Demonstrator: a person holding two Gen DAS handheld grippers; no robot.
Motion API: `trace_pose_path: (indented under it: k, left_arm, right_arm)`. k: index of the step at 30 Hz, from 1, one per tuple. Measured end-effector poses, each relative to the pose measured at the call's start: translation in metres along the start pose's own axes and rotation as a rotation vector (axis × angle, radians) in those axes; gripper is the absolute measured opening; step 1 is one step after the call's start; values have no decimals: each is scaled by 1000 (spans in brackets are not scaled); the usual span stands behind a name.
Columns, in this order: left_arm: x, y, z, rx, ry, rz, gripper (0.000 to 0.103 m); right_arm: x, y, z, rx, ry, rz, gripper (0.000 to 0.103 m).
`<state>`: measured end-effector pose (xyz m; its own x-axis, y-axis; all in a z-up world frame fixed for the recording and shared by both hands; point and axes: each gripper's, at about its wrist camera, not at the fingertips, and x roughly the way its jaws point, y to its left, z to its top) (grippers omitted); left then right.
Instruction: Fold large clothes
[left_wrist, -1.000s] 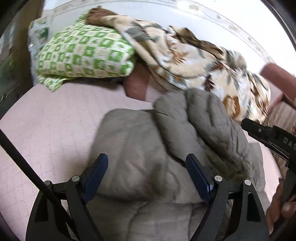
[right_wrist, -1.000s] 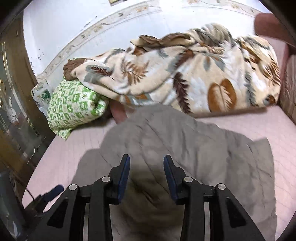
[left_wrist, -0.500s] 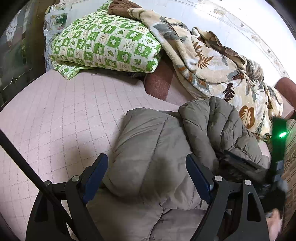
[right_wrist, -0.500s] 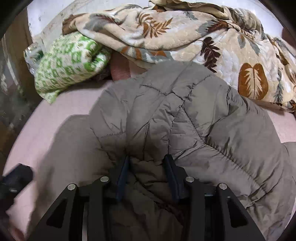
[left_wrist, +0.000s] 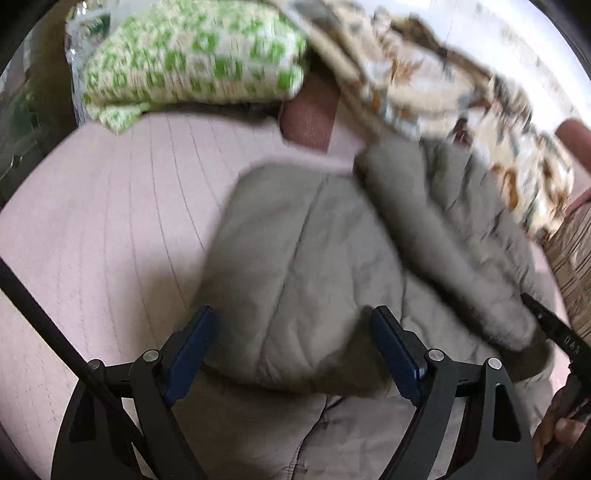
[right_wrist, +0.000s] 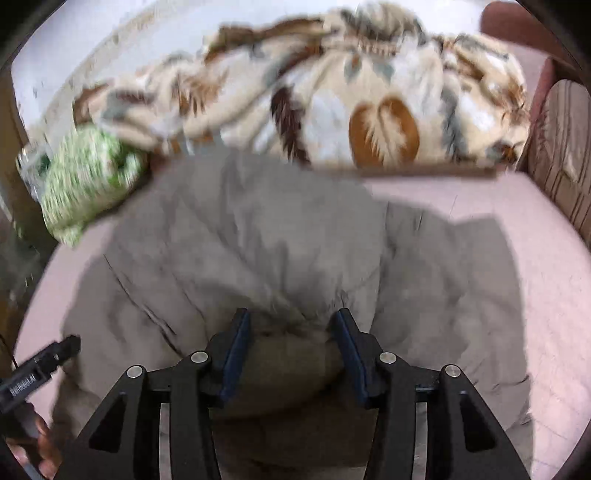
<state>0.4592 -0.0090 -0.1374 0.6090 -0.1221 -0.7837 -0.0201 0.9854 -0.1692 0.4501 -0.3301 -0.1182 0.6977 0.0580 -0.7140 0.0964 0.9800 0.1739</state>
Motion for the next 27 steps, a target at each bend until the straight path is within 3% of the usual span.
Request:
trace_pose_path:
  k: [4,8,13,17,21,27]
  left_arm:
    - [-3,1,0,-9,15,5,85]
    - [-33,0,1,4,-54,-8,85]
    - [-76,-2,-10,27,-133,-29,85]
    - [-107,-5,-41,85,-156,-33,85]
    - [-131,-2,-92,140,-153,-11,85]
    - [-156,10,-162,147,-118,2,85]
  right_arm:
    - [7,7,-2,-48,32,-32,53]
    - [-43,17,-3,-20,-58,36,53]
    - [-104,17,-41,31,-86,131,60]
    - [-141,15,-93,19,-62,134,62]
    - [-165,11,-149,6,-6,120,62]
    - [-183,-3,-189,20,0,87,62]
